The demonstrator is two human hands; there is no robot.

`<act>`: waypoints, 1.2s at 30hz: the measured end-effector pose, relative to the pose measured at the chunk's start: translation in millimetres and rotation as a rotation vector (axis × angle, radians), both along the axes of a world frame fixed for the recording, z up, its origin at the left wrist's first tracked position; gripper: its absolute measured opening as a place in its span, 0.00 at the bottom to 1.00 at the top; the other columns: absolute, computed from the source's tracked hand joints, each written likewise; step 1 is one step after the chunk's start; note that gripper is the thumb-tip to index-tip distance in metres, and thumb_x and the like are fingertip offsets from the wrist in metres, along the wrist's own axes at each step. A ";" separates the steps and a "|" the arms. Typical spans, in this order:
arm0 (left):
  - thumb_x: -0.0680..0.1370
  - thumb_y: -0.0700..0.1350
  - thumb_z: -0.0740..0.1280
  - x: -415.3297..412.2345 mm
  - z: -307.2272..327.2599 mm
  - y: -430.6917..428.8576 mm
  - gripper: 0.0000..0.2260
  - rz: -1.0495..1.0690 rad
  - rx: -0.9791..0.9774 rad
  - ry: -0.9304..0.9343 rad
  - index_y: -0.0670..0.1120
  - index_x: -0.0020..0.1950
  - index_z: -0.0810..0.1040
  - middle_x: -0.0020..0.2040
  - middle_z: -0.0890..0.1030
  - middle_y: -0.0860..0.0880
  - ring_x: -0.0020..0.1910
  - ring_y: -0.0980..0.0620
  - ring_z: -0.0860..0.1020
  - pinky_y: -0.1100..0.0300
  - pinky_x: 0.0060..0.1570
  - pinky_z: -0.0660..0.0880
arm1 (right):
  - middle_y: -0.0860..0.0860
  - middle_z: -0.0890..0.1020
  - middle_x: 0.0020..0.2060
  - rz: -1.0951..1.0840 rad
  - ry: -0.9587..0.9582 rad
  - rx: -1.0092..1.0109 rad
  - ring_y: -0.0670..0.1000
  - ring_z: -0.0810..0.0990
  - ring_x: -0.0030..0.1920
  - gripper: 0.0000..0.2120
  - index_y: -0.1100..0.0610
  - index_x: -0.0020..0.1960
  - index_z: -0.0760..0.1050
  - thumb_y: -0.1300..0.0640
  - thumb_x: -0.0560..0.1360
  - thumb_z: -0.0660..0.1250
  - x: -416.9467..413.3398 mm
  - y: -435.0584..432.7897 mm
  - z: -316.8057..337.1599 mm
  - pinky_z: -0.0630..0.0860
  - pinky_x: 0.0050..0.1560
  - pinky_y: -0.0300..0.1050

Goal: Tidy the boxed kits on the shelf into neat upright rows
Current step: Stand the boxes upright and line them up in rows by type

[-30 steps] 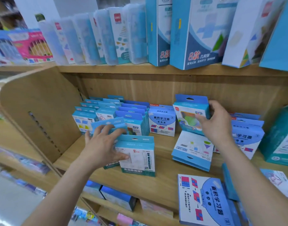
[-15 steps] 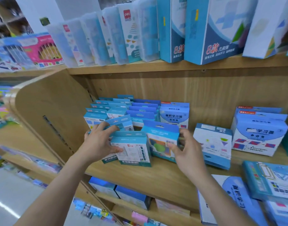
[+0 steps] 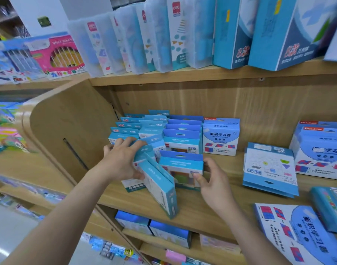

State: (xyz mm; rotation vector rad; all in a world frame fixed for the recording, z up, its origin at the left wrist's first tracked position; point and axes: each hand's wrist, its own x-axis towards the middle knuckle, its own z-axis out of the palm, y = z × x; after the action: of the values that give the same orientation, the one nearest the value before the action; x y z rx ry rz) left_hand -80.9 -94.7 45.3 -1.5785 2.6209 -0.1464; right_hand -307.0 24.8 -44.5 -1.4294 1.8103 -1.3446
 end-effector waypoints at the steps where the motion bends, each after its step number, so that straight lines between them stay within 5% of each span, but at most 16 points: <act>1: 0.64 0.66 0.72 -0.6 -0.7 -0.8 0.44 -0.002 -0.005 0.002 0.60 0.72 0.52 0.70 0.59 0.54 0.65 0.49 0.58 0.45 0.60 0.60 | 0.44 0.78 0.55 -0.040 -0.009 0.001 0.44 0.75 0.56 0.16 0.47 0.60 0.69 0.58 0.76 0.67 -5.8 1.3 1.6 0.75 0.53 0.42; 5: 0.64 0.67 0.71 1.3 -8.1 0.4 0.46 -0.033 -0.039 0.016 0.62 0.73 0.47 0.74 0.54 0.54 0.69 0.49 0.56 0.43 0.64 0.57 | 0.45 0.78 0.56 -0.160 -0.021 -0.014 0.46 0.76 0.57 0.19 0.51 0.65 0.69 0.59 0.75 0.68 -27.7 -4.5 3.0 0.77 0.56 0.50; 9: 0.64 0.69 0.70 3.1 -7.8 4.2 0.50 -0.118 -0.137 -0.023 0.69 0.70 0.35 0.75 0.52 0.52 0.69 0.47 0.55 0.42 0.64 0.57 | 0.43 0.78 0.53 -0.140 0.018 0.006 0.42 0.75 0.54 0.20 0.52 0.65 0.70 0.58 0.75 0.69 -20.4 -16.7 5.0 0.71 0.43 0.25; 14: 0.65 0.68 0.70 4.2 0.2 -8.0 0.47 -0.175 -0.167 -0.047 0.68 0.71 0.38 0.76 0.51 0.52 0.73 0.46 0.50 0.38 0.68 0.49 | 0.51 0.67 0.68 -0.227 0.110 0.069 0.50 0.66 0.68 0.34 0.53 0.75 0.56 0.49 0.74 0.69 -6.4 -17.4 12.7 0.64 0.61 0.38; 17: 0.65 0.63 0.74 13.0 1.5 -14.0 0.49 -0.158 -0.065 0.038 0.68 0.71 0.40 0.77 0.50 0.53 0.74 0.46 0.49 0.39 0.70 0.51 | 0.44 0.61 0.69 -0.236 0.098 -0.045 0.45 0.62 0.70 0.45 0.45 0.76 0.50 0.35 0.67 0.68 3.0 12.7 36.0 0.61 0.67 0.43; 21: 0.66 0.51 0.78 22.1 -1.6 -16.1 0.48 -0.146 0.110 0.335 0.67 0.73 0.47 0.74 0.56 0.52 0.70 0.48 0.59 0.50 0.68 0.63 | 0.30 0.52 0.67 0.114 0.118 0.109 0.35 0.54 0.69 0.55 0.28 0.70 0.38 0.30 0.56 0.72 54.1 37.4 52.3 0.58 0.69 0.42; 24: 0.65 0.50 0.78 24.1 -2.0 -24.6 0.45 -0.133 0.173 0.378 0.67 0.71 0.52 0.66 0.68 0.52 0.61 0.52 0.71 0.55 0.59 0.72 | 0.34 0.61 0.67 0.169 0.200 0.082 0.37 0.65 0.63 0.49 0.22 0.64 0.37 0.41 0.66 0.75 82.7 26.2 36.5 0.67 0.63 0.40; 28: 0.64 0.52 0.77 17.7 1.6 -34.9 0.40 -0.129 0.196 0.316 0.65 0.67 0.55 0.59 0.74 0.53 0.54 0.51 0.74 0.52 0.52 0.76 | 0.40 0.78 0.53 0.087 0.057 0.018 0.41 0.78 0.49 0.38 0.23 0.62 0.54 0.58 0.72 0.72 71.8 16.6 21.5 0.78 0.50 0.46; 36: 0.64 0.54 0.77 44.3 3.2 -43.3 0.43 -0.042 0.155 0.256 0.62 0.73 0.55 0.64 0.73 0.53 0.58 0.52 0.73 0.53 0.52 0.76 | 0.42 0.79 0.55 0.078 -0.148 0.061 0.41 0.77 0.58 0.27 0.35 0.57 0.65 0.61 0.71 0.73 64.3 0.6 9.5 0.81 0.52 0.45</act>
State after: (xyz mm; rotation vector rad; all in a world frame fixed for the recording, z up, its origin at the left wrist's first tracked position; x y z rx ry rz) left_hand -36.6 -138.0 48.5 -1.5844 2.7725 0.2680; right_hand -242.7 25.4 -35.0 -1.3186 1.6694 -1.3092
